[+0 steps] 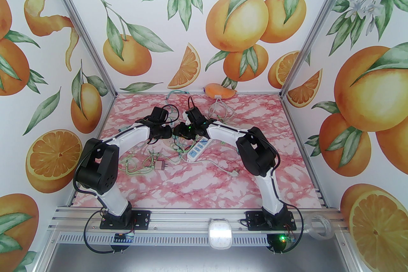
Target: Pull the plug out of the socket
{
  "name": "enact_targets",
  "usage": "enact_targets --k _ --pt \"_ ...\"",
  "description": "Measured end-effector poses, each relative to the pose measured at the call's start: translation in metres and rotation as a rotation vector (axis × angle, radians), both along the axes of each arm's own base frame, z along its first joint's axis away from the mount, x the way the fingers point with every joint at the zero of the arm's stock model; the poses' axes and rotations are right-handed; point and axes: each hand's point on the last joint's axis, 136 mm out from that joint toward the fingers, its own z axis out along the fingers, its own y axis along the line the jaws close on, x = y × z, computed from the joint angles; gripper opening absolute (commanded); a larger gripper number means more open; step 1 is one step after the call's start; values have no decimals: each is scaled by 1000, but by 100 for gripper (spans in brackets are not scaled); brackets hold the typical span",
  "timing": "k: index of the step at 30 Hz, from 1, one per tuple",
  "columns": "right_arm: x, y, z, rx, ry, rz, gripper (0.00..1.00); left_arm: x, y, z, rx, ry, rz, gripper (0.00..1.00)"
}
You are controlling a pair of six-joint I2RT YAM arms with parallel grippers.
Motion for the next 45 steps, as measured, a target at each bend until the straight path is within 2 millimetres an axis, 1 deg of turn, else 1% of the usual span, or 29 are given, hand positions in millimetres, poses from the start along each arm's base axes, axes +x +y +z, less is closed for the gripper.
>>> enact_targets --k 7,12,18,25,31,34,40,45 --pt "-3 -3 0 -19 23 3 35 -4 -7 5 116 -38 -24 14" --pt "-3 -3 0 -20 25 4 35 -4 -5 6 129 -38 -22 13" --pt "-5 0 1 -19 15 11 35 -1 5 3 41 7 1 13" --pt "-6 2 0 -22 9 12 35 -5 15 1 -89 62 40 13" --pt "-8 5 0 -22 6 21 35 -9 17 0 -111 72 49 13" --pt "-8 5 -1 -22 7 21 35 -10 14 1 -89 64 39 13" --pt "-10 6 -1 -25 8 31 35 -13 5 3 54 10 2 13" --pt "-12 4 0 -31 21 36 35 -15 2 6 128 -19 -10 12"
